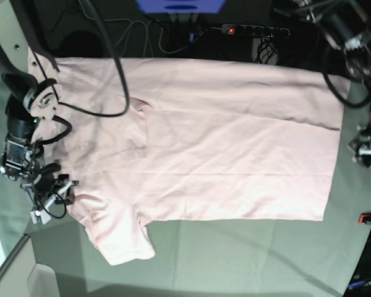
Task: Layout the t-shirt on the table in an organized manner, then fold the t-shirt properly
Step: 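Move both grippers down to the shirt's side edges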
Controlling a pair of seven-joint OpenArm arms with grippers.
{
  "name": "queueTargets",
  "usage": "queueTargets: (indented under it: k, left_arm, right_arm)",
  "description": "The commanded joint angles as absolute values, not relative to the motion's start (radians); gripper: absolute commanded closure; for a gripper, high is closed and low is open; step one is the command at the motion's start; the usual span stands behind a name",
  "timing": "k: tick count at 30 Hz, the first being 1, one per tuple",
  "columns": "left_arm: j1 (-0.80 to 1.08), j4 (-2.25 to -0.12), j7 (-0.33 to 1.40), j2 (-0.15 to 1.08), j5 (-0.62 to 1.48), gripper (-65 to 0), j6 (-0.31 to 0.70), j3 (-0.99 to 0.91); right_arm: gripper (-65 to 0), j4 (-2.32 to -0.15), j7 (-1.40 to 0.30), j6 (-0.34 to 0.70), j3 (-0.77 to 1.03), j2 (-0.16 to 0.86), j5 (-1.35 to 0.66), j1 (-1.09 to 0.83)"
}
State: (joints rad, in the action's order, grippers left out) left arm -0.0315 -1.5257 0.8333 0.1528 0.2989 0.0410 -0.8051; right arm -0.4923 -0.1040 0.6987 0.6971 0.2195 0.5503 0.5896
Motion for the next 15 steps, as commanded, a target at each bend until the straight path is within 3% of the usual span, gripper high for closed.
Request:
queueTargets:
  k: [1, 3, 6, 15]
  left_arm:
    - [-0.081, -1.504, 0.812, 0.196, 0.305, -51.8, 0.042, -0.803]
    - [-0.148, -1.400, 0.812, 0.223, 0.305, -51.8, 0.042, -0.762]
    - [-0.251, -1.247, 0.791, 0.283, 0.305, -51.8, 0.042, -0.690]
    - [-0.409, -0.963, 0.469, 0.338, 0.305, -51.8, 0.038, -0.400]
  right_arm:
    - [-9.9, -0.507, -0.079, 0.698, 0.696, 0.232, 0.536, 0.622]
    - [-0.2, -0.507, -0.079, 0.698, 0.696, 0.232, 0.536, 0.622]
    - [0.0, -0.507, -0.082, 0.698, 0.696, 0.232, 0.536, 0.622]
    - [0.0, -0.515, -0.081, 0.698, 0.702, 0.239, 0.536, 0.622]
